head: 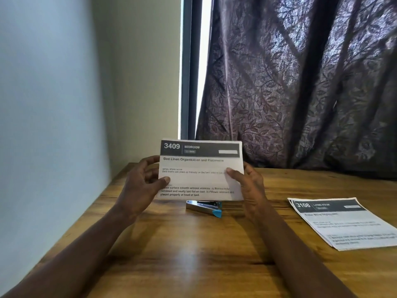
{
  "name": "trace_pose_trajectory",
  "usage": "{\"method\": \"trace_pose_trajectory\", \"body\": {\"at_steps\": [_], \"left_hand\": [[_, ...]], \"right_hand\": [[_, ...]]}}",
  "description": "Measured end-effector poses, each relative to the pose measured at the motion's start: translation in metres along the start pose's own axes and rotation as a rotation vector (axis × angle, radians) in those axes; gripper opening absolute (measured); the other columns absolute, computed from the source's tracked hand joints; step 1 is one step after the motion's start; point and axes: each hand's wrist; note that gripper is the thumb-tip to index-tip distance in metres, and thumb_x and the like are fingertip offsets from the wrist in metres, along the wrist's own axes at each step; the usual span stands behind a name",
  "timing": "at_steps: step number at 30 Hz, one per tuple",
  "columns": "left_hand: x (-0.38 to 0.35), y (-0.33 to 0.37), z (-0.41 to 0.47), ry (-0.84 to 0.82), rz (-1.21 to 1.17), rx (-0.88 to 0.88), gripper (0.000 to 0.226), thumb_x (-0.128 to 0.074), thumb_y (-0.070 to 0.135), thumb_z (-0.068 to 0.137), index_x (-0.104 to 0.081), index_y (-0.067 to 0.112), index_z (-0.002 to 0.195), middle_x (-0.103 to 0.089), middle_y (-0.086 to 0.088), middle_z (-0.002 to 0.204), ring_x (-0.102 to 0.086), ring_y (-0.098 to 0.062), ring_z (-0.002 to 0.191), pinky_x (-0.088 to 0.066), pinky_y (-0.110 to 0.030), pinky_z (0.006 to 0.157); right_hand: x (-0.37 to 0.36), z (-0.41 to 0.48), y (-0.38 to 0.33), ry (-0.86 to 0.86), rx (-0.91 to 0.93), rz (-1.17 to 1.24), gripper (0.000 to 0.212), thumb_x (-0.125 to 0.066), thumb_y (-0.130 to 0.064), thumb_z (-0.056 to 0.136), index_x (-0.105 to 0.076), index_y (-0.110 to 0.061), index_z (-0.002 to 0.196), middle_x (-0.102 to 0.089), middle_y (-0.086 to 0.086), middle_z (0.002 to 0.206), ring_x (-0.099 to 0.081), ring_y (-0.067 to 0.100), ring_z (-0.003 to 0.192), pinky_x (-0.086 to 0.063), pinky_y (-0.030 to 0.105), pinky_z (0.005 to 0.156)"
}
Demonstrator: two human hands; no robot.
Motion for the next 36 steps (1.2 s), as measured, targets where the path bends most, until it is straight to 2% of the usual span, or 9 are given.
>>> {"method": "trace_pose_trajectory", "body": {"at_steps": [6,12,15,18,21,24,27,31,36], "left_hand": [[0.004,-0.004,0.002,-0.070,0.025,0.009,0.060,-0.072,-0.008,0.087,-0.051,0.018,0.136,-0.080,-0.004,0.103,-0.077,-0.024,0.096,-0.063,-0.047,0.083],[0.011,-0.003,0.005,-0.040,0.011,0.046,0.057,-0.071,0.014,0.092,-0.047,0.030,0.141,-0.075,-0.011,0.111,-0.078,-0.027,0.093,-0.065,-0.044,0.072],[0.011,0.000,0.005,0.020,0.039,-0.036,0.045,-0.069,0.010,0.094,-0.056,0.027,0.133,-0.076,-0.006,0.107,-0.078,-0.023,0.089,-0.065,-0.036,0.069],[0.012,-0.001,0.005,-0.020,0.083,-0.113,0.024,-0.069,0.004,0.093,-0.073,0.023,0.107,-0.078,-0.007,0.102,-0.077,-0.026,0.089,-0.065,-0.033,0.070],[0.012,-0.008,0.006,-0.070,0.170,-0.139,0.020,-0.074,0.003,0.090,-0.077,0.019,0.102,-0.079,-0.003,0.101,-0.077,-0.024,0.089,-0.064,-0.043,0.076],[0.009,-0.014,0.007,-0.118,0.279,-0.210,0.019,-0.077,0.008,0.088,-0.078,0.018,0.105,-0.079,0.003,0.098,-0.076,-0.014,0.085,-0.063,-0.041,0.072],[0.005,-0.016,0.006,-0.182,0.300,-0.213,0.022,-0.077,0.015,0.089,-0.077,0.018,0.110,-0.079,0.002,0.102,-0.077,-0.018,0.090,-0.063,-0.040,0.076],[-0.005,-0.014,0.002,-0.206,0.300,-0.279,0.021,-0.078,0.011,0.087,-0.079,0.014,0.108,-0.079,0.002,0.097,-0.076,-0.014,0.084,-0.058,-0.023,0.068],[-0.010,-0.010,-0.002,-0.218,0.506,-0.376,0.023,-0.080,0.019,0.086,-0.080,0.022,0.110,-0.077,0.016,0.092,-0.070,0.004,0.075,-0.047,-0.008,0.064]], "right_hand": [[0.005,0.002,-0.001,0.005,0.080,-0.075,0.027,-0.073,0.000,0.088,-0.067,-0.022,0.102,-0.077,-0.004,0.087,-0.073,0.006,0.070,-0.061,0.024,0.063],[0.008,0.001,-0.006,-0.151,0.057,-0.286,0.039,-0.066,0.011,0.086,-0.063,-0.023,0.105,-0.077,-0.001,0.096,-0.073,0.017,0.086,-0.060,0.027,0.070],[0.006,-0.004,-0.006,-0.211,0.042,-0.391,0.052,-0.067,0.010,0.084,-0.059,-0.029,0.117,-0.076,0.000,0.097,-0.072,0.020,0.091,-0.058,0.032,0.071],[0.001,-0.008,0.001,-0.175,0.155,-0.557,0.059,-0.071,-0.004,0.086,-0.053,-0.035,0.133,-0.071,-0.007,0.110,-0.068,0.018,0.105,-0.057,0.035,0.085],[-0.004,-0.013,0.009,-0.058,0.457,-1.014,0.064,-0.066,-0.036,0.091,-0.041,-0.031,0.151,-0.054,-0.005,0.130,-0.051,0.014,0.120,-0.043,0.037,0.099],[-0.011,-0.017,0.007,-0.099,0.671,-1.172,0.054,-0.050,-0.051,0.091,-0.055,-0.031,0.141,-0.058,-0.005,0.134,-0.049,0.015,0.127,-0.035,0.050,0.109],[-0.025,-0.026,0.006,-0.226,0.667,-1.144,0.047,-0.047,-0.052,0.095,-0.061,-0.031,0.134,-0.065,-0.008,0.130,-0.053,0.014,0.124,-0.032,0.048,0.112],[-0.032,-0.032,0.013,-0.300,0.643,-1.072,0.035,-0.055,-0.043,0.099,-0.063,-0.031,0.131,-0.067,-0.007,0.120,-0.054,0.011,0.114,-0.036,0.037,0.104],[-0.031,-0.030,0.014,-0.253,0.606,-1.080,0.024,-0.059,-0.036,0.100,-0.073,-0.024,0.115,-0.056,-0.008,0.091,-0.049,0.010,0.091,-0.036,0.029,0.074]]}}
Point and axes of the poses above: each hand's wrist, its own z-axis towards the middle knuckle, its own x-axis out of the back of the hand, y = z × x
